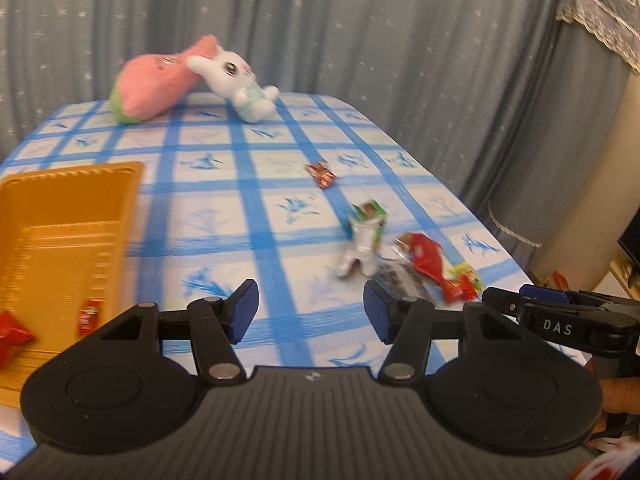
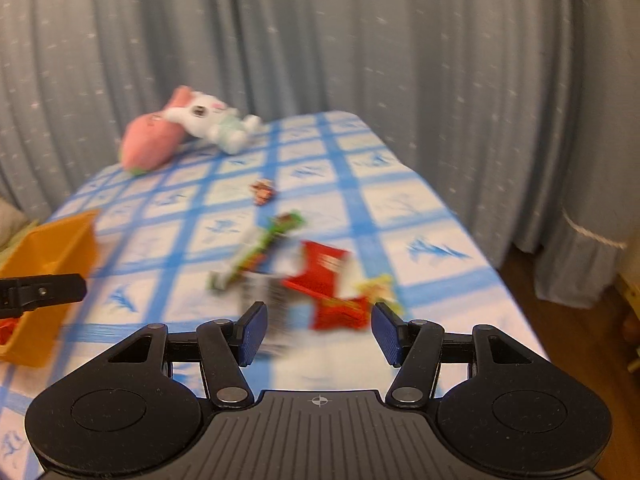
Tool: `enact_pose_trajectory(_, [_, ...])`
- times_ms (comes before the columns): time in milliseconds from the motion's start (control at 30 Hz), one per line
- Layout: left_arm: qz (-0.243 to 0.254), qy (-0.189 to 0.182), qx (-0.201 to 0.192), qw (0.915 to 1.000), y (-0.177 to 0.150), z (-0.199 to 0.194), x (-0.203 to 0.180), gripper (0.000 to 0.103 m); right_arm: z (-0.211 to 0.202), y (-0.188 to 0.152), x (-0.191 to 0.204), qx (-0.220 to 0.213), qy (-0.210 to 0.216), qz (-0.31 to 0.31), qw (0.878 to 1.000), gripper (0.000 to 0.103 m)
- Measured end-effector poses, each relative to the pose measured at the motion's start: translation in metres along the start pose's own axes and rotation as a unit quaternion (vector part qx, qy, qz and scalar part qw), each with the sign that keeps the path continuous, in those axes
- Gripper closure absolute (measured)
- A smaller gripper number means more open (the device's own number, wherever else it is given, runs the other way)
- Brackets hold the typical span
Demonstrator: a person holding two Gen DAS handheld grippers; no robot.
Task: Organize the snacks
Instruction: 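Move both open tools back toward the remaining snacks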
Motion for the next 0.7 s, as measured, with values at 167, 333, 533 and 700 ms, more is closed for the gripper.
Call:
enact_pose_trajectory(167, [0.012,-0.016,0.018,0.9996,-0.005,0.024,-0.023,0.049,0.006,-0.007,-0.028,0.022,-0.020,0.033,0.999,0.045])
enact_pose_trajectory(333, [0.015,-0.028,0.030,0.9990,-0.008,0.047,-0.041,0.049,0.010,-0.004,-0.040,0.024,-0.023,0.049,0.998,0.045])
enact_pose_trajectory(533, [0.013,-0.040,0.044,0.9982,-0.013,0.077,-0.059,0.049,0.021,-0.005,-0.050,0.034,-0.033,0.073,0.996,0.045])
enact_pose_trajectory(700, [-0.001,-0.056,0.049,0.9973,-0.015,0.103,-0.074,0.049,0.024,-0.006,-0.060,0.037,-0.050,0.096,0.993,0.045])
Point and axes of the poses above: each gripper's, at about its wrist camera, not at the fingertips, and z roughly the way its jaws point, x to its left, y to its top, the point moved 9 cm from there along z, roughly the way its jaws point, and after that the axes turned 1 degree about z, right-handed, at the moved point
